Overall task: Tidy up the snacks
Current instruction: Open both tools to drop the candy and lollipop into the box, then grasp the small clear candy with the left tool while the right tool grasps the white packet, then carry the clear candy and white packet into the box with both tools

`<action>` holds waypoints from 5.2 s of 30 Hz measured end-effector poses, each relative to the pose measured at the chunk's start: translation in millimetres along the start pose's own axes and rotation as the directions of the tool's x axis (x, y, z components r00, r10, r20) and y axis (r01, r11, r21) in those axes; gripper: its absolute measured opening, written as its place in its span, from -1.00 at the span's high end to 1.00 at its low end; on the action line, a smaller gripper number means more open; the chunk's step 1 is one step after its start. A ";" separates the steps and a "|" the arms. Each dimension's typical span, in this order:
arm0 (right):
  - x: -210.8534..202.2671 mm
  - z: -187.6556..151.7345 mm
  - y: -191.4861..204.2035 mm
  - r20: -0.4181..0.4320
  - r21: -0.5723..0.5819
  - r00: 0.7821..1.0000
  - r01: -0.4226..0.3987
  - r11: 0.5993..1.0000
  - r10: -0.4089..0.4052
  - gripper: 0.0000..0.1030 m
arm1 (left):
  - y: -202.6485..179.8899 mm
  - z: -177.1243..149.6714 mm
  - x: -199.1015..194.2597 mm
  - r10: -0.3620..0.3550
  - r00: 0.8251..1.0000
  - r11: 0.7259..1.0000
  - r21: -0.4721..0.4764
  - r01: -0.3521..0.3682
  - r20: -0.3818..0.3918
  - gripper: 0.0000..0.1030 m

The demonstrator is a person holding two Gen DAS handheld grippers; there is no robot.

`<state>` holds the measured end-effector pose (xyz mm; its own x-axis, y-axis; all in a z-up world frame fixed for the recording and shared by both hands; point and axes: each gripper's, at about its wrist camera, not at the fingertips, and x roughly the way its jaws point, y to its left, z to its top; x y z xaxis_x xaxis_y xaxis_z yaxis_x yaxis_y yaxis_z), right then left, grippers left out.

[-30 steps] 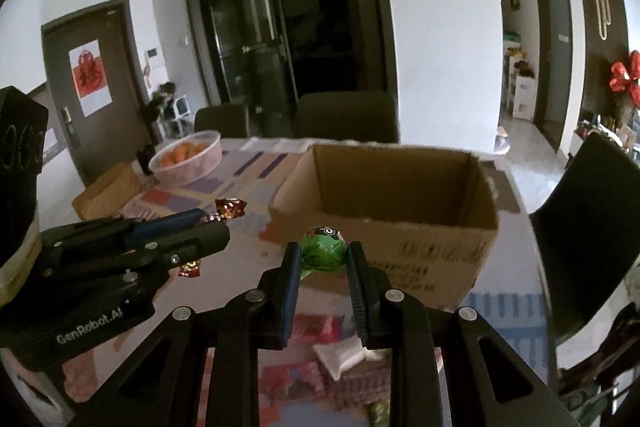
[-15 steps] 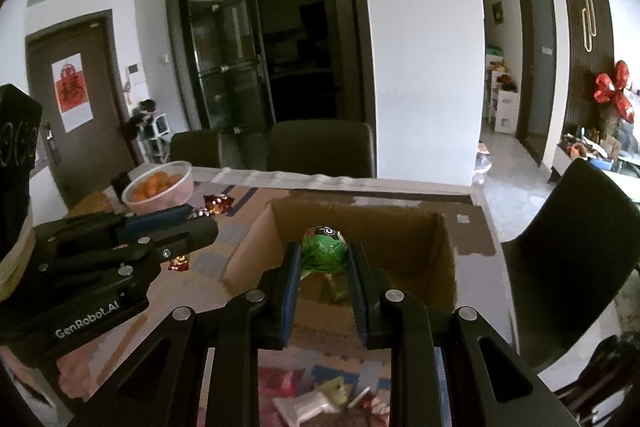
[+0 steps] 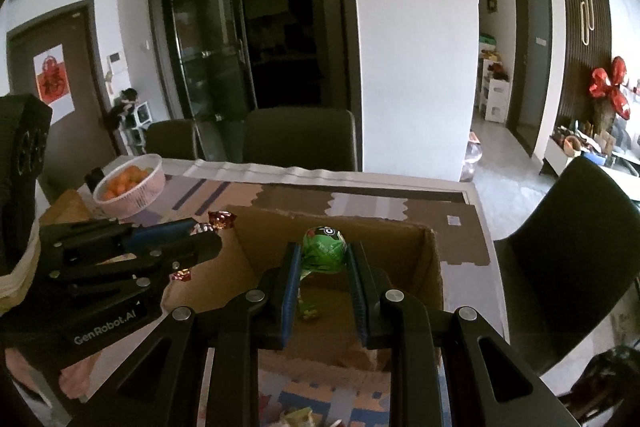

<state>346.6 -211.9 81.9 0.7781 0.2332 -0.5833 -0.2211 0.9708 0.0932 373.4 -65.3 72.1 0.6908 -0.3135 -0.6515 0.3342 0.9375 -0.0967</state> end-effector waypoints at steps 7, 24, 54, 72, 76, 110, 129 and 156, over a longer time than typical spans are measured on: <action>-4.0 -13.8 5.9 0.006 -0.002 0.999 0.040 0.999 -0.040 0.24 | 3.0 -15.8 -18.3 0.057 0.998 0.998 0.011 -0.057 0.028 0.04; -62.3 -54.1 51.3 0.019 -0.027 0.999 -0.030 0.999 0.031 -0.02 | -1.7 -64.0 -102.4 0.067 0.993 0.997 0.039 -0.071 0.099 0.00; -41.8 -146.4 65.6 -0.178 0.053 0.984 0.001 0.999 0.008 -0.11 | 17.0 -178.8 -87.1 0.105 0.990 0.994 -0.015 -0.106 -0.090 -0.01; 10.2 -173.9 52.3 -0.295 0.125 0.955 0.044 0.991 -0.005 -0.11 | 34.4 -213.6 -25.1 0.090 0.969 0.994 -0.034 -0.101 -0.230 0.00; 20.6 -175.8 49.1 -0.314 0.148 0.949 0.051 0.988 -0.002 -0.11 | 35.0 -216.9 -11.9 0.080 0.963 0.995 -0.037 -0.092 -0.257 0.02; 64.6 -190.2 53.3 -0.379 0.186 0.922 -0.001 0.983 0.073 0.55 | 33.1 -214.8 0.4 0.034 0.962 0.992 -0.106 -0.065 -0.271 0.63; 2.0 -170.4 38.5 -0.250 0.192 0.965 -0.026 0.981 0.075 0.57 | 1.7 -176.4 -37.4 -0.007 0.989 0.994 -0.105 -0.009 -0.151 0.63; -78.6 -68.9 18.6 0.066 0.125 0.996 -0.071 0.990 0.063 0.57 | -43.5 -58.5 -95.1 -0.010 0.992 1.000 -0.002 0.011 0.128 0.63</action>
<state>240.8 -216.1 73.9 0.7997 0.2975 -0.5214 -0.2007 0.9511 0.2349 255.7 -67.5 94.2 0.7637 -0.3399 -0.5488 0.3405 0.9344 -0.1049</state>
